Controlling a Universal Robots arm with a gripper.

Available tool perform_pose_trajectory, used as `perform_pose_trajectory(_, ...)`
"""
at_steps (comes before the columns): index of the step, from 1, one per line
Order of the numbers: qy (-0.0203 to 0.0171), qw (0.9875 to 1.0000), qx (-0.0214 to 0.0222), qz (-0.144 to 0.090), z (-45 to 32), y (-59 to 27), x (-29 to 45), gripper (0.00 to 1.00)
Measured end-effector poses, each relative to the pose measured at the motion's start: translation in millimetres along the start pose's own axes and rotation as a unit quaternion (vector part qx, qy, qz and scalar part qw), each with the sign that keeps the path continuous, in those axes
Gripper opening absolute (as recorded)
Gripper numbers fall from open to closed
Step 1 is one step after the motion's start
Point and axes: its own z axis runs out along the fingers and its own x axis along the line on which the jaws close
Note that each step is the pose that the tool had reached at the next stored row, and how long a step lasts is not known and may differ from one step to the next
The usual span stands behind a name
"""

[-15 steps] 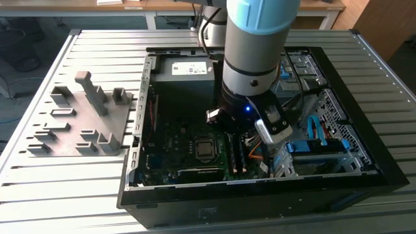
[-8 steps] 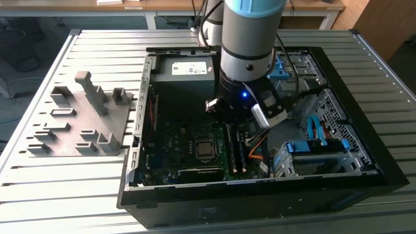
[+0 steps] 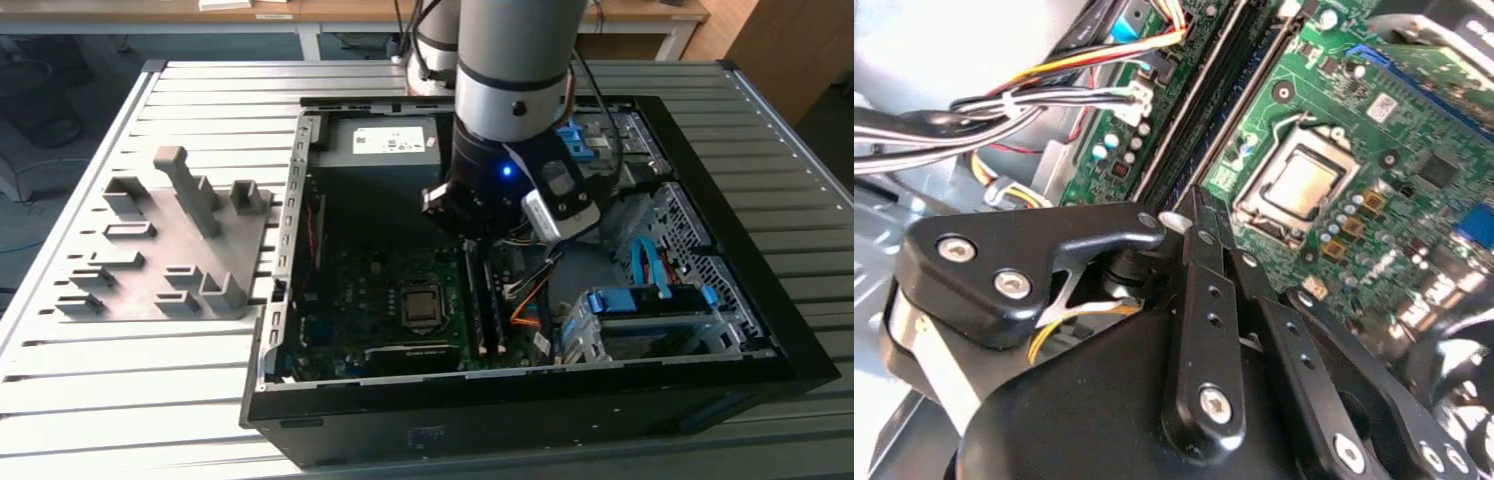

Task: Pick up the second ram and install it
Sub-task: 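Press down the second ram until it locks into place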

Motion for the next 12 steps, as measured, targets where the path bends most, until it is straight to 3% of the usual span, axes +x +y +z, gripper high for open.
perform_pose_trajectory(5, 0.0000, 1.0000, 0.0001, 0.000, -9.8, -0.3, -0.3, 0.10)
perform_pose_trajectory(12, 0.0000, 1.0000, 0.0000, 0.000, -10.0, -0.3, -0.3, 0.10)
